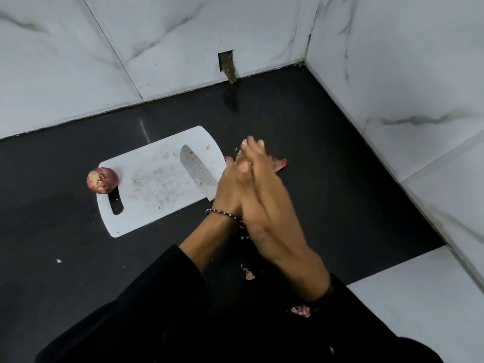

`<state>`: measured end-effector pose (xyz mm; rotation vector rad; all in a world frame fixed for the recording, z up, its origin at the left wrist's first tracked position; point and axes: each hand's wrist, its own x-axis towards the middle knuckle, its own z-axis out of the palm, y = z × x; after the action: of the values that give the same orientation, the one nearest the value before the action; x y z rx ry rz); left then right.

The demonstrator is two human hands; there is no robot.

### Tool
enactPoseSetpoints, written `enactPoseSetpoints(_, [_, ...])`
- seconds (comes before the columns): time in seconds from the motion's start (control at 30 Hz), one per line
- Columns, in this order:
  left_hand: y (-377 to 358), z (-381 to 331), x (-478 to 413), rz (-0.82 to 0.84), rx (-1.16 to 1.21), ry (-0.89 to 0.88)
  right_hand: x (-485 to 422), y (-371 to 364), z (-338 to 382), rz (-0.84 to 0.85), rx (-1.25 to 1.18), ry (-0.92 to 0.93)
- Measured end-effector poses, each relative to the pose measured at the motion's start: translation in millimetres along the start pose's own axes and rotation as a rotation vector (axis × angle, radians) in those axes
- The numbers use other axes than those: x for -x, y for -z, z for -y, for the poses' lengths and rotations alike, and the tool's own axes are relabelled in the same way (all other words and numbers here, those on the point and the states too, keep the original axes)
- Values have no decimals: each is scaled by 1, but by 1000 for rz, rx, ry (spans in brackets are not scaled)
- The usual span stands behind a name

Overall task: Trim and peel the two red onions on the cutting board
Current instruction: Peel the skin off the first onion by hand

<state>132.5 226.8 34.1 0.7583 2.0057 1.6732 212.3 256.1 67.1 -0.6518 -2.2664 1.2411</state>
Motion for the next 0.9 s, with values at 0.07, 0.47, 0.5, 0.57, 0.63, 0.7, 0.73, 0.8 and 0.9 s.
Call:
enactPoseSetpoints(0.07, [0,5,10,28,-130,-171,-6,-20,-2,-31,78,-75])
enactPoseSetpoints(0.47, [-4,-5,-12,-122,447,501,-49,13,-28,-12,-175,-430])
enactPoseSetpoints(0.5, [-3,-3,-13,-122,480,520,-47,18,-30,-50,-165,-442])
enactPoseSetpoints(0.57, [-1,-3,-13,-85,489,549,-41,30,-33,-128,-174,-448])
enactPoseSetpoints(0.63, [0,-1,-13,-48,487,565,-36,36,-34,-182,-193,-431])
enactPoseSetpoints(0.7, [1,-3,-12,-25,475,574,-30,38,-33,-220,-188,-364])
enactPoseSetpoints(0.73, [0,-5,-12,-29,456,556,-28,37,-32,-245,-169,-322])
enactPoseSetpoints(0.8, [-4,-3,-11,-5,458,561,-24,33,-32,-279,-102,-256])
enactPoseSetpoints(0.9, [-7,-7,-6,25,535,572,-22,23,-33,-289,30,-169])
